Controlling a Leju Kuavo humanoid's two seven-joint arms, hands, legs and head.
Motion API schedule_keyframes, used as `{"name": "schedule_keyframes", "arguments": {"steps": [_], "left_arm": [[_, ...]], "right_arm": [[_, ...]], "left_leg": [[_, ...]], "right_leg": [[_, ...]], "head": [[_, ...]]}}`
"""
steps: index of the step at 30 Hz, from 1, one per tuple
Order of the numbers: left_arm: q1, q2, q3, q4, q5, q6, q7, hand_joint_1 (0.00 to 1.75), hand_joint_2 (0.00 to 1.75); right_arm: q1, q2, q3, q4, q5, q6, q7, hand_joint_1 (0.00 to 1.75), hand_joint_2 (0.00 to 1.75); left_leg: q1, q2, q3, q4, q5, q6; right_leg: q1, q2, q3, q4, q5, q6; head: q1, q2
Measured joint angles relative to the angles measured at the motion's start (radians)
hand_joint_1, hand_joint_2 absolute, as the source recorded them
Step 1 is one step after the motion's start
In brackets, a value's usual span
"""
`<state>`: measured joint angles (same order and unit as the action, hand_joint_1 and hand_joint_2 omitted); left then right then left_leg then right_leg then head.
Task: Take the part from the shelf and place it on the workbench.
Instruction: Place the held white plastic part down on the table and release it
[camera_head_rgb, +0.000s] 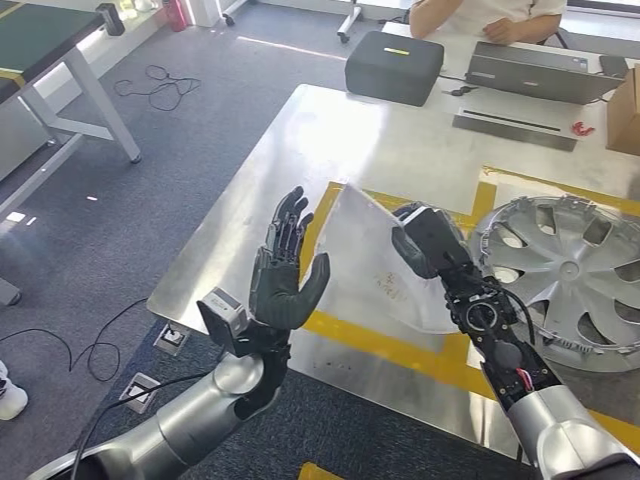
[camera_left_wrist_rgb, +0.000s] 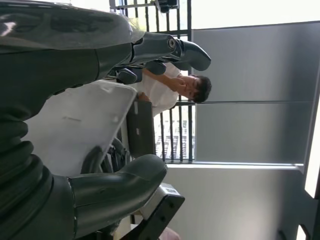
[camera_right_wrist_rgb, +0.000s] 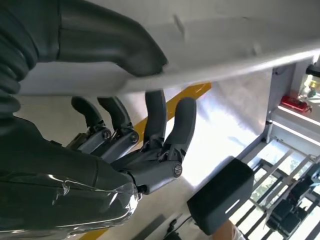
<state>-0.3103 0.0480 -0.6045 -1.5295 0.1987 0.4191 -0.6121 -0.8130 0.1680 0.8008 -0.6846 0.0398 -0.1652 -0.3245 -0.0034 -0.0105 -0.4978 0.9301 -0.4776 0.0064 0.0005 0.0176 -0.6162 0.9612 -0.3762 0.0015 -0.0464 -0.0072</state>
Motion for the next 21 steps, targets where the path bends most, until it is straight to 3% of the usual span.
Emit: {"name": "schedule_keyframes", "arguments": {"steps": [10,21], "left_arm": [[-0.007,-0.01,-0.003,0.035,0.025,0.002,-0.021,0.0,1.75],[-0.011,-0.012,-0.012,0.061,0.034,0.009,-0.024,0.0,1.75]], "right_arm": [[-0.027,0.067,0.02,0.08,-0.019,0.01,-0.01,0.0,0.0],[-0.026,0.055,0.024,0.115,-0.089,-0.01,-0.023,0.0,0.0]], "left_leg": [[0.0,0.0,0.0,0.0,0.0,0.0],[-0.001,0.001,0.001,0.0,0.0,0.0]], "right_leg": [[0.0,0.0,0.0,-0.001,0.0,0.0],[0.0,0.001,0.0,-0.002,0.0,0.0]], "head": [[0.0,0.0],[0.0,0.0]]}}
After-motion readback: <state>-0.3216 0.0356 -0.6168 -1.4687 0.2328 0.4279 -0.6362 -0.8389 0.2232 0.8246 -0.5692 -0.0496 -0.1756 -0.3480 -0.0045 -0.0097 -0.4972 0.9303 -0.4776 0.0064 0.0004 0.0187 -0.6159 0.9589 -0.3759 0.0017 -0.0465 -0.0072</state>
